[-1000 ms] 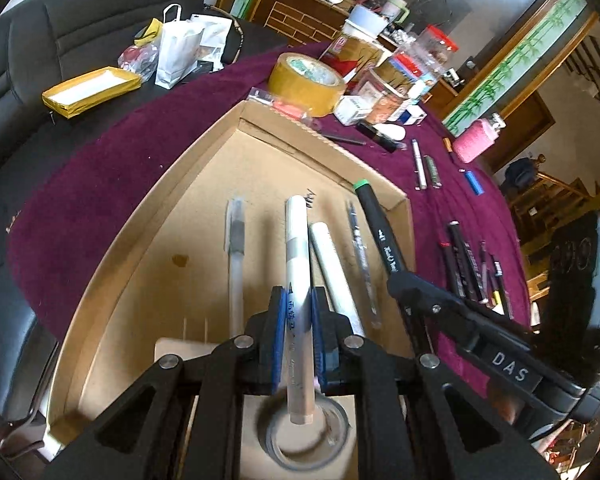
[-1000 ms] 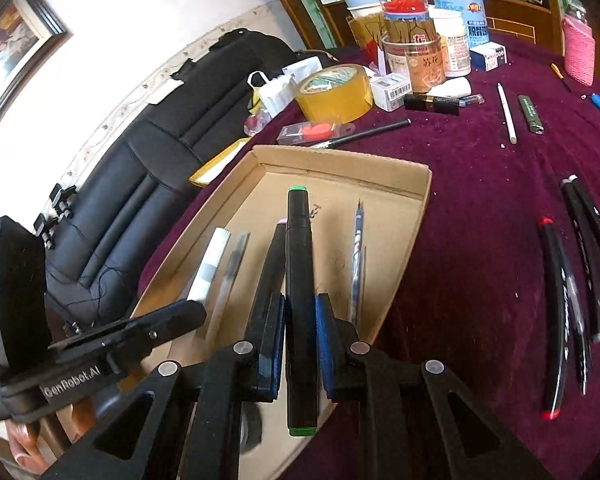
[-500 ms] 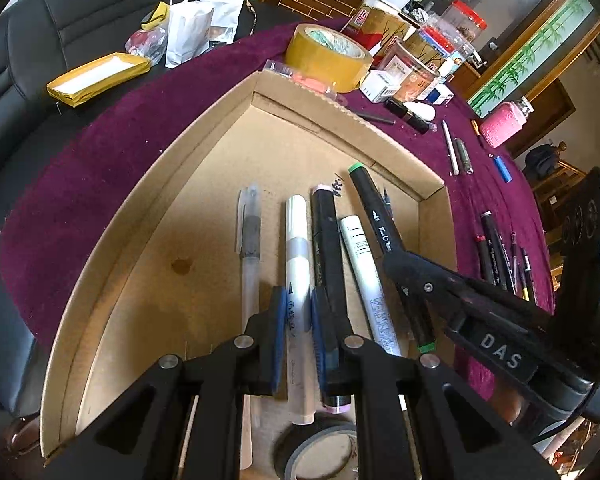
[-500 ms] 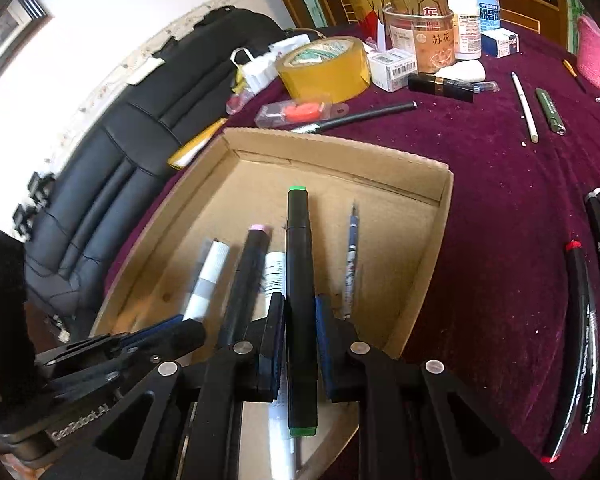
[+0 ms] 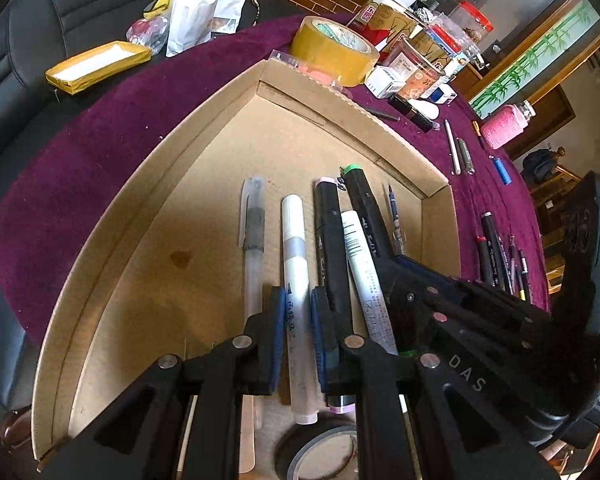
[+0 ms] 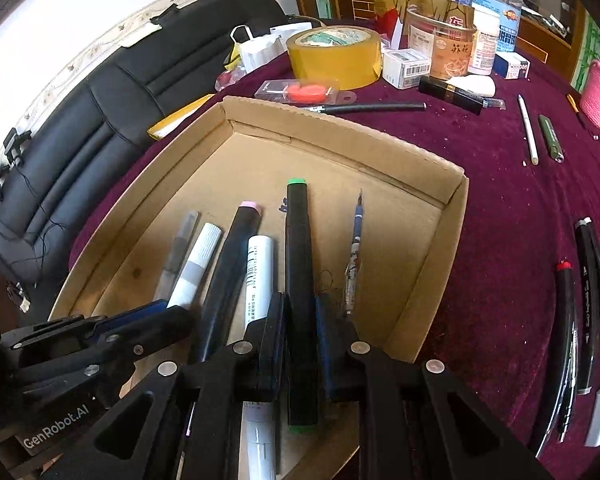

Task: Organize rigid objects
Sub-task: 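Move both open grippers back over the remaining pens on the table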

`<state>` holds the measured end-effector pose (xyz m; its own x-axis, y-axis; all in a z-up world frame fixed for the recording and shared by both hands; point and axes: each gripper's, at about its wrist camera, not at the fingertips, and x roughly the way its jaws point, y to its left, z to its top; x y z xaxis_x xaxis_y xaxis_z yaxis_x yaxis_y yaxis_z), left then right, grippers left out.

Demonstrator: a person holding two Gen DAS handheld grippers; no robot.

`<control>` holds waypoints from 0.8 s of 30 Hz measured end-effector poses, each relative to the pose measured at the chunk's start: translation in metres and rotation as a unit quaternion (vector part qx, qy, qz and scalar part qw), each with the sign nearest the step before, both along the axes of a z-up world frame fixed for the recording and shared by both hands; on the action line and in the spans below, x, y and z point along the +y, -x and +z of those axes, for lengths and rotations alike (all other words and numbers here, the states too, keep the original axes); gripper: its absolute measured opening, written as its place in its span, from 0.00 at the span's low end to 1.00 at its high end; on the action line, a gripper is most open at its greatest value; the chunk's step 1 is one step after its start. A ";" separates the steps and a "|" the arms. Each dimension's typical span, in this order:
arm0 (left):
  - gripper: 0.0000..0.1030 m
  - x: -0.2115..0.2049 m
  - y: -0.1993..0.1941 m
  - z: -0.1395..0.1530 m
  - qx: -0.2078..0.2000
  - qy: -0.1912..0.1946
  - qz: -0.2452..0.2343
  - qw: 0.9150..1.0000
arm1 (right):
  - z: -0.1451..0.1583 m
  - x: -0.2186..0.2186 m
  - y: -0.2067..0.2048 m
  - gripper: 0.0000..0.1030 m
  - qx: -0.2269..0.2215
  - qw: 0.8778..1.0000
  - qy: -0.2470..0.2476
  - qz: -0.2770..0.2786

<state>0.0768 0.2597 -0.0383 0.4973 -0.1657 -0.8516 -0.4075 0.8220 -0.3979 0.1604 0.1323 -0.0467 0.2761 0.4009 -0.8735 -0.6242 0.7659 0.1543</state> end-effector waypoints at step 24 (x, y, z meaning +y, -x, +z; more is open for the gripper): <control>0.60 -0.107 0.027 0.053 -0.095 -0.017 -0.068 0.993 | 0.052 -0.160 0.060 0.33 -0.031 0.989 -0.141 -0.008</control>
<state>0.0502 0.1528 0.0143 0.6253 -0.2141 -0.7505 -0.2125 0.8786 -0.4276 0.1001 -0.0274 0.0056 0.3344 0.6215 -0.7084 -0.6278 0.7076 0.3245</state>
